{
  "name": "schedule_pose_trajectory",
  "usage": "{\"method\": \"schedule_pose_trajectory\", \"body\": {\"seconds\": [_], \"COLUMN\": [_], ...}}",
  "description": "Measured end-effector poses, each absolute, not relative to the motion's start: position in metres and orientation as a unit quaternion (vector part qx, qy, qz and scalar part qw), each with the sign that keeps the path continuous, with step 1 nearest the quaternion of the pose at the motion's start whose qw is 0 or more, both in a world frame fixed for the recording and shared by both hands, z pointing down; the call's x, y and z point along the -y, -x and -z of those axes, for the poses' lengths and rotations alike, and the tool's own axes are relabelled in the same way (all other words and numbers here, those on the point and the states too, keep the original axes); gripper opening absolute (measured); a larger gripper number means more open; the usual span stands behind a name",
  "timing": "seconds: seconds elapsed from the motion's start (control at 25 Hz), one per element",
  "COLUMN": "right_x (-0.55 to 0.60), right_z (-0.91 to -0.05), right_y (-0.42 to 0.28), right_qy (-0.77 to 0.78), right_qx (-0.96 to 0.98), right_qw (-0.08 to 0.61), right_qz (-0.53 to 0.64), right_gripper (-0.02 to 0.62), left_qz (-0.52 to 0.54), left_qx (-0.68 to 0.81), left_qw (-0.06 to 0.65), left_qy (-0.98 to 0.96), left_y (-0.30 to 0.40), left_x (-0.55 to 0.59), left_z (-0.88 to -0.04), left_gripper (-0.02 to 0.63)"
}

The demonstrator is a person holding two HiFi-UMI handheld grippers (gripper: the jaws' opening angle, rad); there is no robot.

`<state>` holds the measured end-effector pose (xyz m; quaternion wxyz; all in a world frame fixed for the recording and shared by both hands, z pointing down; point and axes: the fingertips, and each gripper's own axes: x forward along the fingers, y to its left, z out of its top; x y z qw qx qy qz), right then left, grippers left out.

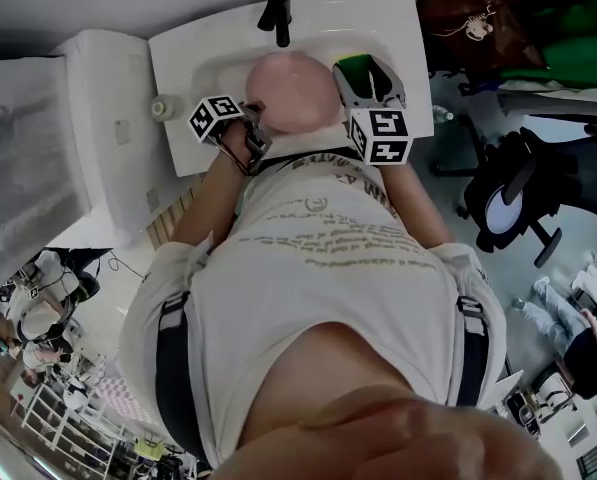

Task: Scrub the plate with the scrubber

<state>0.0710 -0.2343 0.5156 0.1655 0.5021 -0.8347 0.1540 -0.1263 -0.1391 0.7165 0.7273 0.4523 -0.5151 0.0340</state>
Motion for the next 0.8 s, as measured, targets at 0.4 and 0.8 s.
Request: {"method": "schedule_pose_trajectory", "body": {"seconds": [0.4,0.8], "right_x": [0.239,0.242], "right_z": [-0.515,-0.511], "right_y": [-0.065,-0.060], "right_qy": [-0.493,-0.484], "right_qx": [0.841,0.848], "right_qw": [0.187,0.170], "right_qz": [-0.125,-0.133], "right_gripper": [0.255,0.255], "left_qz": [-0.030,-0.098], "left_qx": [0.529,0.600], "left_qw": [0.744,0.622], "left_qy": [-0.407,-0.493], "left_y": [0.136,0.167], "left_x": [0.126,0.143], "left_z": [-0.736,-0.709], "left_gripper": [0.096,0.212]}}
